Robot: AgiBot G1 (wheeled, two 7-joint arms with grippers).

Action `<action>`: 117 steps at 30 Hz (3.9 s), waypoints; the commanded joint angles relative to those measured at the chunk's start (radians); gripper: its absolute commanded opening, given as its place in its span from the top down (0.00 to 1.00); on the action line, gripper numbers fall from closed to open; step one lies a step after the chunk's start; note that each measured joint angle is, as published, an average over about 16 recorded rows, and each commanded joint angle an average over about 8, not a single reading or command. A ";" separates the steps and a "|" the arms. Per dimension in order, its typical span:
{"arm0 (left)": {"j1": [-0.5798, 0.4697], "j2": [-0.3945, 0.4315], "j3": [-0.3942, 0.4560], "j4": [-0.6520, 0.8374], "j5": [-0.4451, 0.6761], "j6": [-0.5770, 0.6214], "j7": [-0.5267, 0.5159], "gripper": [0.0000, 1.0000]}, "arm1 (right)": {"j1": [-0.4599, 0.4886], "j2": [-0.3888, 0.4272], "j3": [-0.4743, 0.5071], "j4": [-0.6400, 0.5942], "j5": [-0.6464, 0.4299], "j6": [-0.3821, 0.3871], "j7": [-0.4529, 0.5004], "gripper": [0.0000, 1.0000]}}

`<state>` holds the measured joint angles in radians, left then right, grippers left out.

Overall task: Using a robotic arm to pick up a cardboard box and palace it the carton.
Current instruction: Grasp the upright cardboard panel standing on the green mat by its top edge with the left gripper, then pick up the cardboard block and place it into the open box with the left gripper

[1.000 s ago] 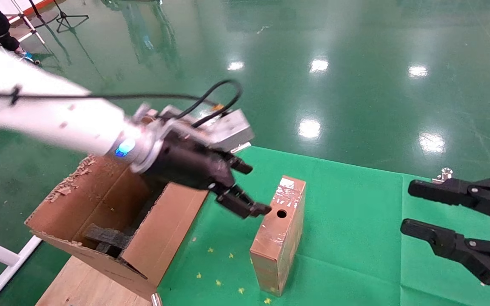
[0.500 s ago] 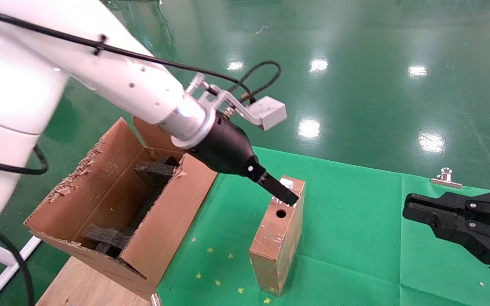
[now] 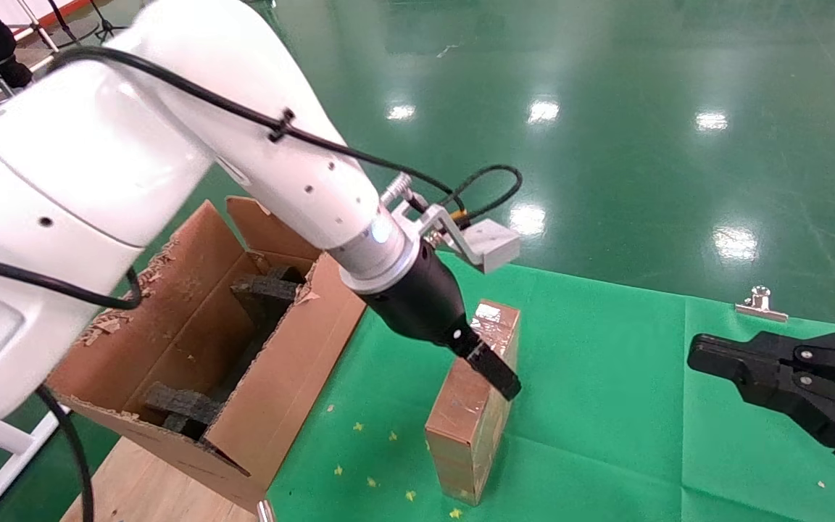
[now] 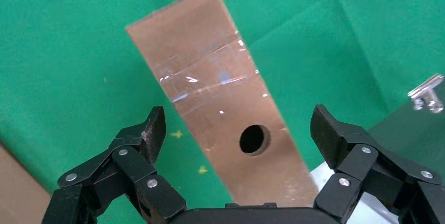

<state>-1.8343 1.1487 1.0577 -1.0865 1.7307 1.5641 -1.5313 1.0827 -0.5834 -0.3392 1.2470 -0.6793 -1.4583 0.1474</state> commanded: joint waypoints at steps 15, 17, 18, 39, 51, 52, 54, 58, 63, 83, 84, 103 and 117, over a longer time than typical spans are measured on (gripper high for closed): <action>-0.013 0.045 0.068 0.014 0.037 -0.002 0.019 0.35 | 0.000 0.000 0.000 0.000 0.000 0.000 0.000 0.00; -0.013 0.044 0.066 0.013 0.036 -0.002 0.018 0.60 | 0.000 0.000 0.000 0.000 0.000 0.000 0.000 0.00; -0.013 0.043 0.065 0.013 0.035 -0.002 0.018 0.73 | 0.000 0.000 0.000 0.000 0.000 0.000 0.000 0.00; -0.007 0.036 0.052 0.010 0.024 -0.004 0.014 1.00 | 0.000 0.000 0.000 0.000 0.000 0.000 0.000 0.00; -0.034 -0.034 0.025 -0.015 -0.003 -0.022 0.066 1.00 | 0.000 0.000 0.000 0.000 0.000 0.000 0.000 0.00; -0.043 -0.054 0.018 -0.021 -0.008 -0.023 0.082 1.00 | 0.000 0.000 0.000 0.000 0.000 0.000 0.000 0.00; -0.065 -0.103 -0.001 -0.035 -0.018 -0.027 0.118 1.00 | 0.000 0.000 0.000 0.000 0.000 0.000 0.000 0.00; -0.131 -0.217 -0.046 -0.060 -0.029 -0.029 0.188 1.00 | 0.000 0.000 0.000 0.000 0.000 0.000 0.000 0.00; -0.234 -0.351 -0.101 -0.064 -0.018 -0.034 0.256 1.00 | 0.000 0.000 0.000 0.000 0.000 0.000 0.000 0.00; -0.159 -0.588 -0.052 0.307 0.150 -0.179 0.592 1.00 | 0.000 0.000 0.000 0.000 0.000 0.000 0.000 0.00; -0.146 -0.586 -0.049 0.333 0.150 -0.194 0.611 1.00 | 0.000 0.000 0.000 0.000 0.000 0.000 0.000 0.00; -0.026 -0.441 -0.013 0.775 0.191 -0.423 0.797 1.00 | 0.000 0.000 0.000 0.000 0.000 0.000 0.000 0.00; -0.012 -0.360 -0.008 0.910 0.199 -0.463 0.784 0.00 | 0.000 0.000 0.000 -0.001 0.001 0.001 0.000 0.00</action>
<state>-1.8472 0.7841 1.0499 -0.1846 1.9294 1.1049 -0.7464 1.0823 -0.5831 -0.3395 1.2464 -0.6784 -1.4576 0.1471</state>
